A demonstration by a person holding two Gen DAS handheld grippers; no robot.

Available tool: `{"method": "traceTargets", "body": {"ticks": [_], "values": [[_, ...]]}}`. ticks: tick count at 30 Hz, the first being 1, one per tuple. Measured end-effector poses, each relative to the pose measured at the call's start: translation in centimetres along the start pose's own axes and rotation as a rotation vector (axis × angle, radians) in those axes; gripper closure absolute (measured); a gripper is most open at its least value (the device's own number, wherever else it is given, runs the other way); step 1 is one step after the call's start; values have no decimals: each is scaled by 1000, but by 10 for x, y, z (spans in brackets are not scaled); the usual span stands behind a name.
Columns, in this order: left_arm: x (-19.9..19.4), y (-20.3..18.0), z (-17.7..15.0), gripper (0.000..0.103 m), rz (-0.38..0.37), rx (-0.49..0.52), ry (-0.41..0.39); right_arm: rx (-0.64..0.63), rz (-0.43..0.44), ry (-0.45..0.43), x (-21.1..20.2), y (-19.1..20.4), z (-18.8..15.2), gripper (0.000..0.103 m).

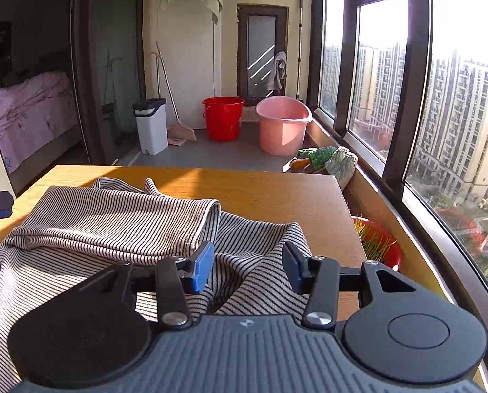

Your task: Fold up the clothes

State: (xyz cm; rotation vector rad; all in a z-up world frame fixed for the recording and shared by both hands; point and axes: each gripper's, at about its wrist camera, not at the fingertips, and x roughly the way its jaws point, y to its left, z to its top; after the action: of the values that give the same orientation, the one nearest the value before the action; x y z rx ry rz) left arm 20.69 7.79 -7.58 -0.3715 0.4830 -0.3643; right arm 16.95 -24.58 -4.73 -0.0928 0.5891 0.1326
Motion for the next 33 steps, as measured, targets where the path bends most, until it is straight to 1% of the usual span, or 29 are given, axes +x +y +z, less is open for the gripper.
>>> {"method": "traceTargets", "body": {"ticks": [1, 3, 5, 6, 7, 8, 10, 11, 12, 13, 14, 15, 17, 20, 21, 23, 25, 27, 30, 33], "values": [[0, -5, 1, 0, -2, 8, 14, -44, 14, 21, -9, 5, -5, 57], [4, -19, 0, 0, 31, 29, 58, -123, 67, 84, -26, 20, -18, 57], [9, -34, -6, 0, 107, 46, 133, -179, 110, 141, -40, 36, -33, 56], [10, -40, -10, 0, 124, 51, 172, -204, 115, 155, -43, 42, -39, 54], [9, -44, -14, 0, 116, 53, 200, -242, 111, 167, -46, 48, -46, 50], [8, -46, -18, 0, 98, 55, 218, -286, 93, 176, -47, 56, -54, 48], [2, -48, -30, 0, 59, 73, 230, -330, 51, 191, -42, 61, -62, 49], [0, -49, -36, 0, 40, 83, 234, -327, 43, 185, -41, 60, -63, 52], [0, -48, -41, 0, 44, 92, 236, -300, 52, 185, -41, 56, -61, 60], [0, -47, -47, 0, 52, 100, 238, -263, 61, 189, -40, 52, -57, 79], [0, -46, -52, 0, 60, 109, 239, -211, 52, 184, -39, 45, -50, 95], [2, -44, -56, 0, 70, 112, 242, -158, 20, 166, -40, 34, -39, 94], [-3, -42, -57, 0, 57, 108, 219, -58, -19, 123, -41, 13, -16, 96], [-3, -38, -58, 0, 45, 84, 218, 80, -46, 29, -51, -18, 26, 97], [-3, -38, -58, 0, 44, 85, 218, 108, -46, -5, -56, -22, 39, 97], [-3, -39, -58, 0, 45, 91, 218, 175, -25, -92, -67, -31, 72, 97], [-3, -40, -59, 0, 44, 95, 218, 217, 14, -162, -75, -30, 100, 97], [-4, -40, -58, 0, 38, 92, 218, 235, 49, -210, -76, -26, 123, 97], [-5, -38, -57, 0, 24, 75, 214, 236, 109, -243, -70, -10, 153, 97], [-5, -37, -56, 0, 11, 60, 211, 209, 166, -244, -60, 14, 174, 98]]}}
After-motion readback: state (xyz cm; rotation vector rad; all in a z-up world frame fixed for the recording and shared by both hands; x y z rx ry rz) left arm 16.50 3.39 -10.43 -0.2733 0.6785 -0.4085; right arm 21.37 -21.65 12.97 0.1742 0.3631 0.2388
